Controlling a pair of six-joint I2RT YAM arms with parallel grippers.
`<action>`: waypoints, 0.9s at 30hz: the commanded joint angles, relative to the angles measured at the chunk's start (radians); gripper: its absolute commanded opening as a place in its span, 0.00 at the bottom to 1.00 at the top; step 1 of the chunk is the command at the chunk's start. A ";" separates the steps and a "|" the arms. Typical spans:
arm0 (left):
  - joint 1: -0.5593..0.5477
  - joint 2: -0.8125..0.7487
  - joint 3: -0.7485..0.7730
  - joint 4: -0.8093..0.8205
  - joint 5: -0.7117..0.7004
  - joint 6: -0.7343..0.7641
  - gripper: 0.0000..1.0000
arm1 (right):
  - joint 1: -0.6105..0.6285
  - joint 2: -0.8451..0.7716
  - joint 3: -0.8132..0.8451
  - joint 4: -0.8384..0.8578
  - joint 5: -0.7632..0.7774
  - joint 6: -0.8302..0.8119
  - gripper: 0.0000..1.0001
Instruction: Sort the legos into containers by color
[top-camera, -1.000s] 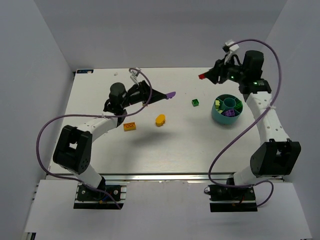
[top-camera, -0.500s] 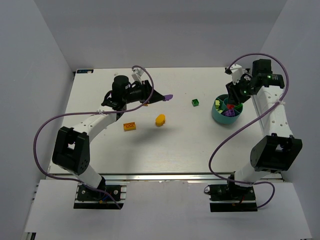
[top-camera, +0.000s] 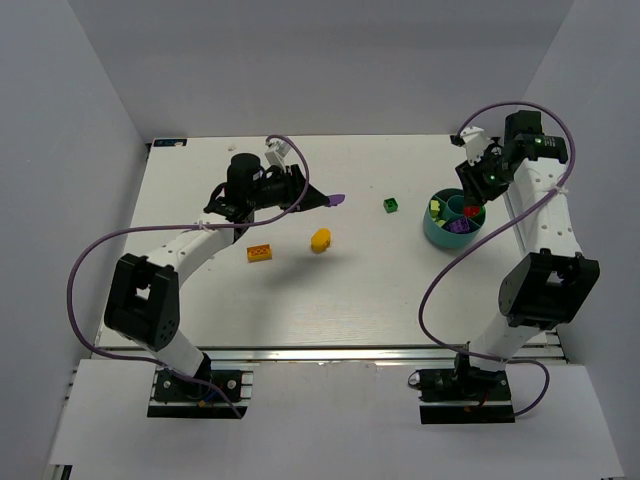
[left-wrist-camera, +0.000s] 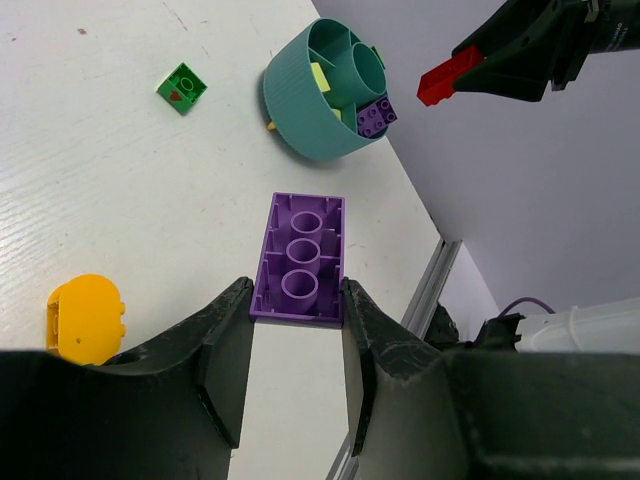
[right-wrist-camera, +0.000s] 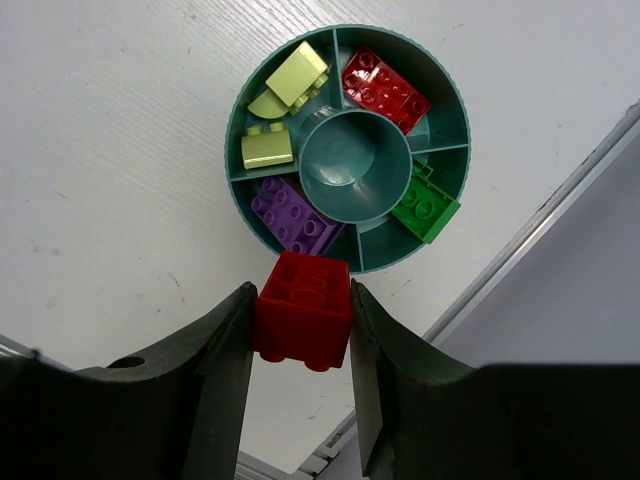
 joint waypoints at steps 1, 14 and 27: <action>-0.008 -0.072 -0.008 -0.006 -0.010 0.023 0.00 | -0.005 0.017 0.055 -0.013 0.025 -0.010 0.00; -0.008 -0.065 -0.008 0.000 -0.010 0.031 0.00 | -0.005 0.014 0.049 0.002 0.047 -0.007 0.00; -0.008 -0.072 -0.017 0.001 -0.009 0.031 0.00 | -0.015 0.009 0.044 0.030 0.042 0.013 0.00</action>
